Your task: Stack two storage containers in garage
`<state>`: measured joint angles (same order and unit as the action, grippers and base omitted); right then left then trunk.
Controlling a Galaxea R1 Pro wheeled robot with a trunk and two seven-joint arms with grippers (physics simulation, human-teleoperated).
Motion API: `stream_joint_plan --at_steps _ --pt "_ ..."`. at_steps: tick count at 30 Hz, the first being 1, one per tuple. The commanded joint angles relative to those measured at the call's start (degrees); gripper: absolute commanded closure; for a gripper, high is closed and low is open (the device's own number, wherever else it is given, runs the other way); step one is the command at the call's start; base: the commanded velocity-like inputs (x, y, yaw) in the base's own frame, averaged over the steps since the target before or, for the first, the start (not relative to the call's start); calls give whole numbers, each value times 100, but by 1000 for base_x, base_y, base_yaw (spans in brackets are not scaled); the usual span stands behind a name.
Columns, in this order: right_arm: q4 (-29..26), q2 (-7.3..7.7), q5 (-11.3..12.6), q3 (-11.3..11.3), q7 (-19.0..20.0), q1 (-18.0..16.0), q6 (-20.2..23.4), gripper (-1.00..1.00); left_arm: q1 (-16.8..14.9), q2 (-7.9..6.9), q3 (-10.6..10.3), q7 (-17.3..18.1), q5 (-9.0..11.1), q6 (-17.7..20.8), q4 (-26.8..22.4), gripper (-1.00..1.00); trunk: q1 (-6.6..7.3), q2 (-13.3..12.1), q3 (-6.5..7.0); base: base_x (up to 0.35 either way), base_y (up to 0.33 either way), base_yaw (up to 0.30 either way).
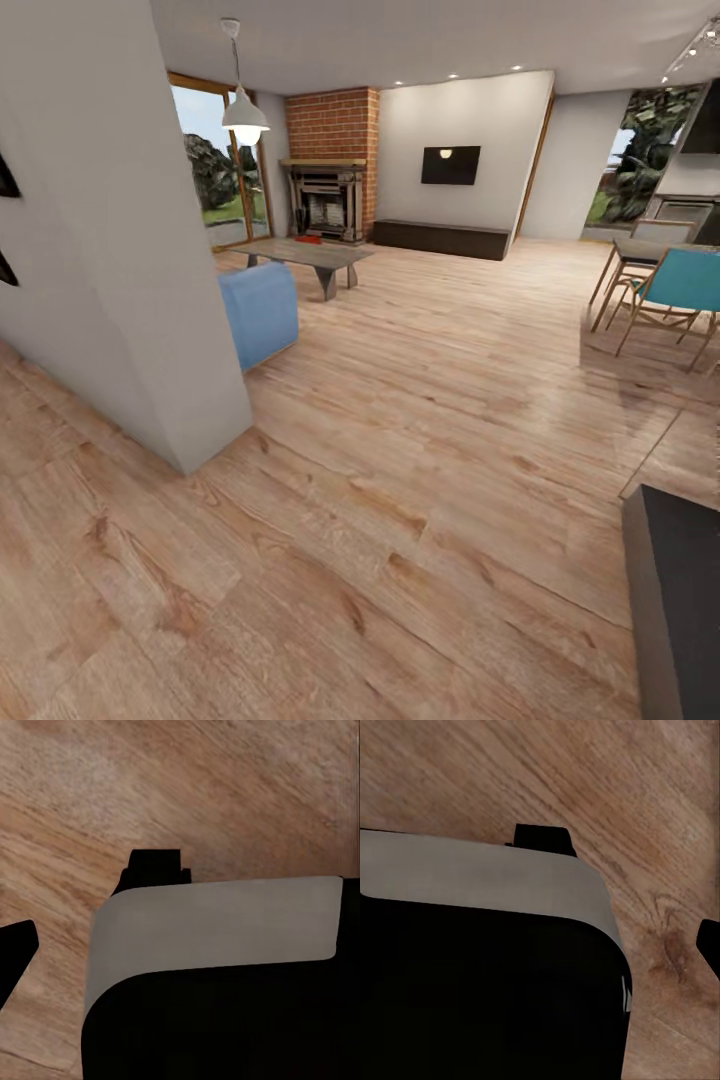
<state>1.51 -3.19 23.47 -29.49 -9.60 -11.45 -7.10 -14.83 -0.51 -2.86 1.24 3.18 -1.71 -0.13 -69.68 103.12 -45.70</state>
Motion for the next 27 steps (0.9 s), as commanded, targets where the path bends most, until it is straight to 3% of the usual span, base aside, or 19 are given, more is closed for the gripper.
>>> stream_joint_plan --at_steps 1,10,27 --pt "16 -5 52 -48 -7 -6 -29 -100 -2 -2 -30 11 33 -18 4 -100 -3 2 -5 324 0 -232" --pt "16 -6 52 -48 -7 -6 -29 -100 -2 -2 -30 11 33 -20 4 -100 -3 2 -5 324 0 -207" --pt "16 -2 52 -48 -7 -6 -28 -100 -2 -2 -30 12 33 -18 4 -100 -3 2 -5 324 0 -6"
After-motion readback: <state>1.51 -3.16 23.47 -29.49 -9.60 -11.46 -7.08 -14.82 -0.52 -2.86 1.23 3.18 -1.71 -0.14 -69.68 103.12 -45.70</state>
